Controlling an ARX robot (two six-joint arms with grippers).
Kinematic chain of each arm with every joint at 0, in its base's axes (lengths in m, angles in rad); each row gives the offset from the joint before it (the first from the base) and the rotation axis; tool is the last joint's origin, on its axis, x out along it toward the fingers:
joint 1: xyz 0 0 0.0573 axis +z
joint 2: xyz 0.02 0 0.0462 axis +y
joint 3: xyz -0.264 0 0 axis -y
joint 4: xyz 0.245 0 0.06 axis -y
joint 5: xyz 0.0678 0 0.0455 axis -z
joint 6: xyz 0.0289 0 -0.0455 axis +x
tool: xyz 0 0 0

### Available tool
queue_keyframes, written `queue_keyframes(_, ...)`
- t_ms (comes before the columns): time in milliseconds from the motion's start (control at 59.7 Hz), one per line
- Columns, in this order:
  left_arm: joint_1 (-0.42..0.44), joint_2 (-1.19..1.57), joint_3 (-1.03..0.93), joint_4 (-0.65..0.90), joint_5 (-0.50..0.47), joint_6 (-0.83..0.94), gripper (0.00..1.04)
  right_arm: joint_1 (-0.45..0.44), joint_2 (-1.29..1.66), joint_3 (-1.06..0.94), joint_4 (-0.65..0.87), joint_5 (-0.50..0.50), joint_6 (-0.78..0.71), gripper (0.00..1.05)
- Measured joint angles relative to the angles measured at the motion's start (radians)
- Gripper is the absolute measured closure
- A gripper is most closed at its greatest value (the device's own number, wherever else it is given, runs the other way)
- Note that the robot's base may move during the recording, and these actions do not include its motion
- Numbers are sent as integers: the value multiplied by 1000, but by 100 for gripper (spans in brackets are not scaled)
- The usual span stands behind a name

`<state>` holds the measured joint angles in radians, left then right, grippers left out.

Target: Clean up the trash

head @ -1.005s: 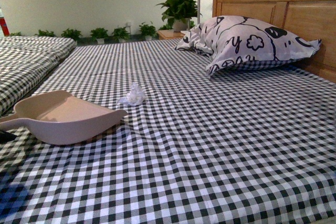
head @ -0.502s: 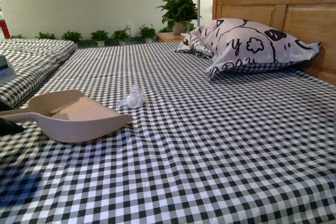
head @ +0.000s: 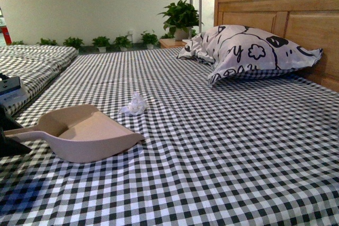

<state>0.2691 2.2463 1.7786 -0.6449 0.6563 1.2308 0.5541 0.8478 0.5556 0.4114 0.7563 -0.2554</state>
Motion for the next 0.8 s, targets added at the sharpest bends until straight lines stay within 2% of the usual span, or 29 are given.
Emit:
queue_keyframes(586, -2, 0, 1, -3, -9, 6, 44, 0, 0, 0, 0, 0, 1, 57)
queue_keyframes(620, -2, 0, 1, -3, -9, 6, 44, -7, 6, 17, -61, -21, 31, 57)
queue_keyframes(670, -2, 0, 1, -3, -10, 6, 44, -39, 46, 91, -258, -124, 102, 57)
queue_keyframes(720, -2, 0, 1, -3, -11, 6, 44, -69, 93, 155, -388, -197, 149, 57)
queue_keyframes(804, -3, 0, 2, -3, -10, 7, 44, -124, 219, 265, -484, -324, 191, 57)
